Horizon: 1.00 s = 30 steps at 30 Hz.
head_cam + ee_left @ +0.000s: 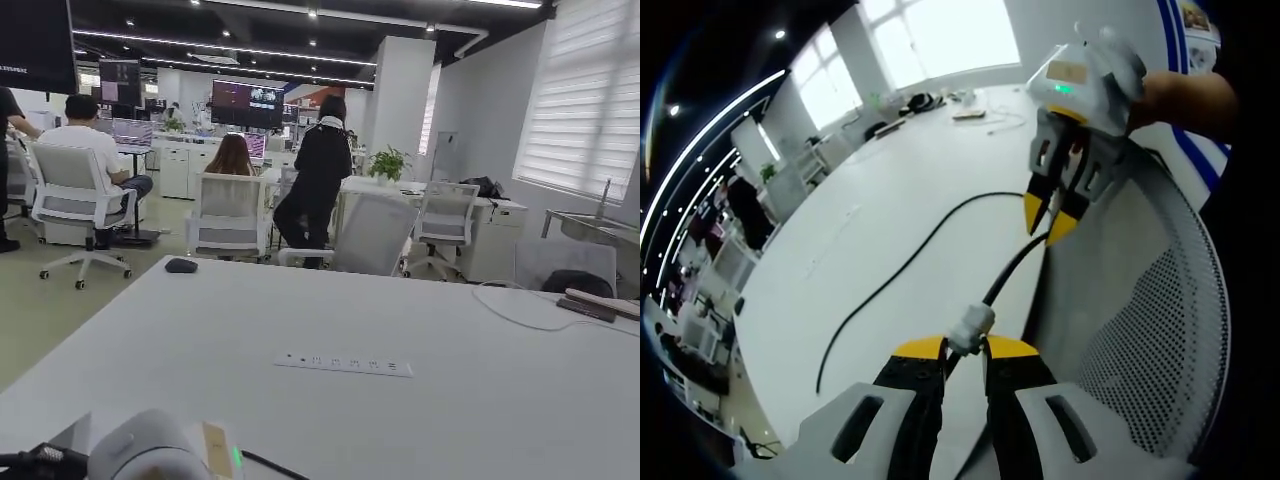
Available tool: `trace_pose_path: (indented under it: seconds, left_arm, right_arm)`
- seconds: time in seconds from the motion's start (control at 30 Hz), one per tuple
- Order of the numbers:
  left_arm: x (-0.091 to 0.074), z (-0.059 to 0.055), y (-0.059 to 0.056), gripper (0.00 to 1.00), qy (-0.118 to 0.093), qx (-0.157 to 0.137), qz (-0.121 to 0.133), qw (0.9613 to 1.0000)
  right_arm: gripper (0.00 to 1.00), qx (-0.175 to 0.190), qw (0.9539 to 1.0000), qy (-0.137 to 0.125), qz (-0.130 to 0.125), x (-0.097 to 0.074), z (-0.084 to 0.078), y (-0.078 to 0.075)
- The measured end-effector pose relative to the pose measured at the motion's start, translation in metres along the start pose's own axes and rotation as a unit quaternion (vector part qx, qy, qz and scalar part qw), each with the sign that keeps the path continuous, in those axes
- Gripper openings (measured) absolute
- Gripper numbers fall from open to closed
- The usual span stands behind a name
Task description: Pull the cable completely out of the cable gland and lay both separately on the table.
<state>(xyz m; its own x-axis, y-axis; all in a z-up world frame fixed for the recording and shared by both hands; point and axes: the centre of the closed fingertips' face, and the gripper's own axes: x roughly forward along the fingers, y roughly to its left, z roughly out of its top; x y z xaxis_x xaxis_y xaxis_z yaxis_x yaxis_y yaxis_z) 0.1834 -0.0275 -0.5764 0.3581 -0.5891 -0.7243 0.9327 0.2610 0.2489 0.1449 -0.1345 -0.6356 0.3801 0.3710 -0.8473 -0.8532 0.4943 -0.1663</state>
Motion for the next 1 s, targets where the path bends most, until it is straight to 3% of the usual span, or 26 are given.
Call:
trace_pose_path:
  seconds: [0.17,0.33,0.43,0.67,1.0]
  left_arm:
    - [0.000,-0.001,0.000,0.15,0.000,-0.001,-0.001,1.0000]
    - [0.000,-0.001,-0.002,0.15,0.000,-0.001,-0.001,1.0000]
    - [0.000,-0.001,-0.002,0.15,0.001,-0.001,0.000,1.0000]
    - [0.001,0.001,-0.008,0.15,-0.001,0.002,-0.005,1.0000]
    - [0.002,0.001,-0.007,0.15,-0.003,0.001,-0.008,1.0000]
  right_arm:
    - [0.13,-0.006,0.9992,-0.038,0.014,-0.002,0.032,0.010]
    - [0.14,-0.002,0.9944,-0.101,0.031,-0.005,0.076,0.018]
    - [0.14,-0.003,0.9929,-0.114,0.034,-0.006,0.089,0.020]
    - [0.07,-0.016,0.9915,-0.124,0.036,-0.004,0.101,0.022]
    - [0.03,-0.022,0.9917,-0.123,0.032,-0.005,0.092,0.019]
